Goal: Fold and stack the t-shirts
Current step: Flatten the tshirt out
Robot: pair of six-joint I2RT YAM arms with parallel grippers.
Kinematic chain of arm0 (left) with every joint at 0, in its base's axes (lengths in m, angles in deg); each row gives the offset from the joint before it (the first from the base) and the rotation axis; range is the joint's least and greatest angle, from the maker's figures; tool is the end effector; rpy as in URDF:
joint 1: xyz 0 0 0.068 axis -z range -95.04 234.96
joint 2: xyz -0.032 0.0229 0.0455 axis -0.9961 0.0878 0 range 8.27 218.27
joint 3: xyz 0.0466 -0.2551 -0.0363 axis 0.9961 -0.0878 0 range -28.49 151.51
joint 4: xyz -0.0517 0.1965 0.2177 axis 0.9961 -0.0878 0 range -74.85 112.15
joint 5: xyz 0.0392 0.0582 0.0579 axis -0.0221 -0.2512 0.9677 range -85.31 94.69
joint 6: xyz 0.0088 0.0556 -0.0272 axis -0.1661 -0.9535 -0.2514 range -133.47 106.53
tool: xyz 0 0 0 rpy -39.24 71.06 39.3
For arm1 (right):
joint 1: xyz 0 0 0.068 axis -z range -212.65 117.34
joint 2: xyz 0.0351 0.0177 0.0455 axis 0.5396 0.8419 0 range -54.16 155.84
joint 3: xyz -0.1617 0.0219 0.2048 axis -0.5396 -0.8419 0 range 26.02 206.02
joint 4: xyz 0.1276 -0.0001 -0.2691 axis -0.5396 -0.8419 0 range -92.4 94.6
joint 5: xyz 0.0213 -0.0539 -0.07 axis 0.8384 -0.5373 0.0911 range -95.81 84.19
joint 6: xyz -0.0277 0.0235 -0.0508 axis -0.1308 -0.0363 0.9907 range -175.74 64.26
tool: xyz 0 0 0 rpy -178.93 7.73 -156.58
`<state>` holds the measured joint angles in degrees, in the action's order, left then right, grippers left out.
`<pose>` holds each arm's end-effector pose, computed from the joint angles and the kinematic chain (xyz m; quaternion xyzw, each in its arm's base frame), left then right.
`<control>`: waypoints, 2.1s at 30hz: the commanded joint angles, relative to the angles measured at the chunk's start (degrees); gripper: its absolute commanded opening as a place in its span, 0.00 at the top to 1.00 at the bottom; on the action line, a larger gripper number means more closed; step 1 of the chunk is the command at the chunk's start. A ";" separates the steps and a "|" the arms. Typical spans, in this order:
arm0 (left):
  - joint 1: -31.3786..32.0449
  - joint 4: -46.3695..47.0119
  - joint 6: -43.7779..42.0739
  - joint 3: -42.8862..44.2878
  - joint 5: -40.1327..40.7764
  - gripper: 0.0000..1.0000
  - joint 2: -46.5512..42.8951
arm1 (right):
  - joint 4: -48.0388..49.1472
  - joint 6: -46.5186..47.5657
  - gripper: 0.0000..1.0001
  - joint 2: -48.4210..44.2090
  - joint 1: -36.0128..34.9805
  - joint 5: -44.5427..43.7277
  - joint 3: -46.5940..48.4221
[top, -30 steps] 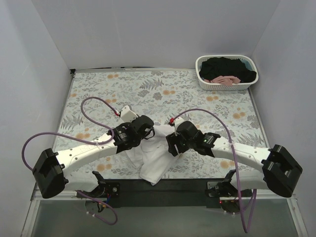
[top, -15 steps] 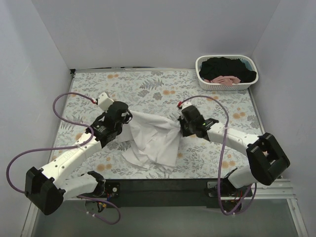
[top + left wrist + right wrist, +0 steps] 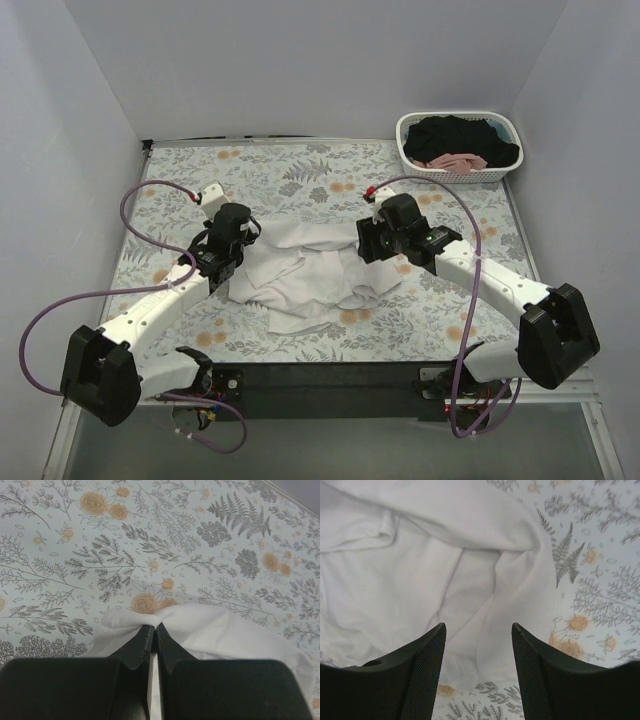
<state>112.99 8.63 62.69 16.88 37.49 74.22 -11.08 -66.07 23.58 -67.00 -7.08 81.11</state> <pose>0.2752 -0.1174 0.2368 -0.4663 0.7198 -0.2016 0.4731 0.2866 0.1945 0.2312 -0.1825 0.8813 0.1564 0.4069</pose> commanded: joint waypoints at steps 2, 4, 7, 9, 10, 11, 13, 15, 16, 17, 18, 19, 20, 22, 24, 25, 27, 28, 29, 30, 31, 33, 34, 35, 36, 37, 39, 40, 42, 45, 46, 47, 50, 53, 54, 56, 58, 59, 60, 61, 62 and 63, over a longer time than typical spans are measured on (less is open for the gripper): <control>-2.36 4.73 -3.56 -1.07 -0.19 1.00 0.58 | -3.04 -2.76 0.38 -3.19 -0.46 -5.82 -7.87; -3.24 4.73 -3.74 -0.46 -0.63 1.00 1.19 | -3.04 -2.59 0.42 -4.08 -0.19 -8.11 -9.47; -4.48 4.99 -4.44 0.69 -1.42 1.00 2.16 | -2.95 -0.40 0.49 -4.08 -0.10 -5.77 -10.53; -5.00 5.17 -5.06 1.04 -1.59 1.00 2.60 | -3.04 1.00 0.54 -3.47 -0.28 -2.87 -10.44; -5.09 5.60 -5.32 1.04 -1.68 1.00 2.95 | -3.13 1.36 0.57 -3.29 -0.28 0.28 -10.35; -5.18 5.87 -5.67 0.96 -1.77 1.00 3.39 | -3.04 1.36 0.57 -2.68 -0.54 0.83 -10.27; -5.35 6.48 -6.11 0.52 -1.77 1.00 3.74 | -3.21 1.36 0.57 -2.15 -2.03 0.84 -9.92; -5.44 7.19 -6.63 -0.36 -1.86 1.00 3.83 | -3.91 1.01 0.57 -1.53 -3.87 -0.12 -9.65; -5.53 7.97 -6.81 -0.71 -1.86 1.00 3.92 | -4.09 0.58 0.57 -1.36 -4.23 -1.17 -9.65; -5.53 8.24 -6.81 -1.06 -1.86 1.00 3.75 | -4.44 0.31 0.57 -0.75 -4.58 -1.70 -9.65; -5.71 8.42 -6.99 -1.42 -1.95 1.00 3.74 | -4.88 -0.21 0.57 -0.48 -4.94 -2.14 -9.74; -5.79 8.68 -6.99 -1.59 -2.03 1.00 3.83 | -5.15 -0.31 0.57 -0.13 -5.20 -3.37 -10.00; -5.88 8.86 -7.16 -1.59 -2.03 1.00 3.74 | -5.32 -0.48 0.57 0.48 -5.46 -3.99 -10.18; -6.06 9.47 -7.43 -2.12 -2.21 1.00 3.66 | -5.85 -1.01 0.57 1.10 -5.90 -4.96 -10.44; -6.15 10.09 -7.52 -2.65 -2.47 1.00 3.66 | -6.20 -1.54 0.57 2.15 -6.25 -5.75 -10.70; -6.15 10.44 -7.52 -3.08 -2.56 1.00 3.74 | -6.20 -1.62 0.58 2.42 -6.34 -6.45 -10.79; -6.23 10.53 -7.52 -3.53 -2.74 1.00 4.01 | -6.20 -1.45 0.61 3.47 -6.61 -6.37 -10.71; -6.23 10.44 -7.34 -3.44 -2.74 1.00 4.09 | -6.38 -1.36 0.61 4.17 -6.61 -6.19 -10.62; -6.23 10.18 -7.26 -3.35 -2.74 1.00 4.18 | -6.55 -1.19 0.62 4.53 -6.87 -5.84 -10.18; -6.23 10.35 -7.17 -3.27 -2.74 1.00 4.10 | -6.73 -1.27 0.63 4.79 -7.13 -5.58 -9.92; -6.32 10.53 -7.25 -3.35 -2.56 1.00 4.01 | -6.99 -1.27 0.62 5.14 -7.31 -5.58 -9.65; -6.41 10.71 -7.43 -3.26 -2.39 1.00 3.92 | -7.26 -1.36 0.62 5.41 -8.19 -5.58 -9.13; -6.41 10.71 -7.52 -3.18 -2.39 1.00 3.83 | -7.43 -1.28 0.62 5.67 -8.45 -5.49 -8.95; -6.50 10.71 -7.60 -3.18 -2.39 1.00 3.83 | -8.04 -1.27 0.62 5.85 -8.89 -5.49 -8.60; -6.50 10.71 -7.61 -3.09 -2.39 1.00 3.83 | -8.31 -1.27 0.60 5.94 -9.15 -5.49 -7.99; -6.50 10.62 -7.61 -3.09 -2.39 1.00 3.74 | -8.49 -1.45 0.60 6.20 -9.42 -5.75 -7.72; -6.59 10.62 -7.52 -3.09 -2.47 1.00 3.66 | -8.75 -1.71 0.60 6.29 -10.04 -7.58 -7.54; -6.59 10.71 -7.52 -3.09 -2.47 1.00 3.74 | -8.75 -1.63 0.60 6.55 -10.21 -8.03 -7.54; -6.59 10.71 -7.69 -3.00 -2.56 1.00 3.66 | -9.01 -1.89 0.60 6.99 -10.21 -9.17 -7.54; -6.67 10.71 -7.87 -3.09 -2.56 1.00 3.83 | -9.01 -1.98 0.62 7.61 -10.12 -11.81 -7.54; -6.76 10.71 -7.78 -3.09 -2.47 1.00 3.74 | -9.10 -1.98 0.66 7.78 -10.21 -12.25 -7.45; -6.76 10.71 -7.87 -3.09 -2.39 1.00 3.74 | -9.10 -1.89 0.68 7.78 -10.13 -12.52 -7.45; -6.76 10.71 -7.87 -3.00 -2.39 1.00 3.83 | -9.45 -1.89 0.70 7.35 -10.21 -12.70 -6.49; -6.85 10.71 -8.04 -3.00 -2.47 1.00 4.09 | -10.33 -1.80 0.70 6.55 -10.21 -12.43 -5.09; -6.85 10.71 -7.96 -2.91 -2.56 1.00 4.18 | -10.51 -1.63 0.69 6.29 -10.21 -12.26 -4.82; -6.85 10.71 -8.04 -2.83 -2.65 1.00 4.45 | -10.94 -1.54 0.67 6.11 -10.21 -12.43 -4.03; -6.85 10.62 -7.96 -2.83 -2.74 1.00 4.36 | -11.04 -1.45 0.67 6.20 -10.21 -13.13 -3.76; -6.85 10.62 -7.96 -2.83 -2.74 1.00 4.27 | -11.12 -1.36 0.67 6.29 -10.21 -13.57 -3.59; -6.85 10.62 -7.96 -2.83 -2.74 1.00 4.18 | -11.04 -1.28 0.67 6.55 -10.13 -13.92 -3.50; -6.85 10.62 -7.96 -3.00 -2.74 1.00 4.18 | -11.12 -1.10 0.67 6.81 -10.21 -14.01 -3.41; -6.85 10.62 -7.96 -2.91 -2.74 1.00 4.10 | -11.12 -1.10 0.67 7.08 -10.21 -13.93 -3.41; -6.85 10.62 -7.96 -3.00 -2.74 1.00 4.10 | -11.21 -0.92 0.68 7.69 -10.13 -13.23 -3.24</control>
<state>106.46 18.29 55.35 13.86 34.16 78.38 -21.14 -67.51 31.08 -76.99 -19.41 75.54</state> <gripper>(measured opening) 0.014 0.326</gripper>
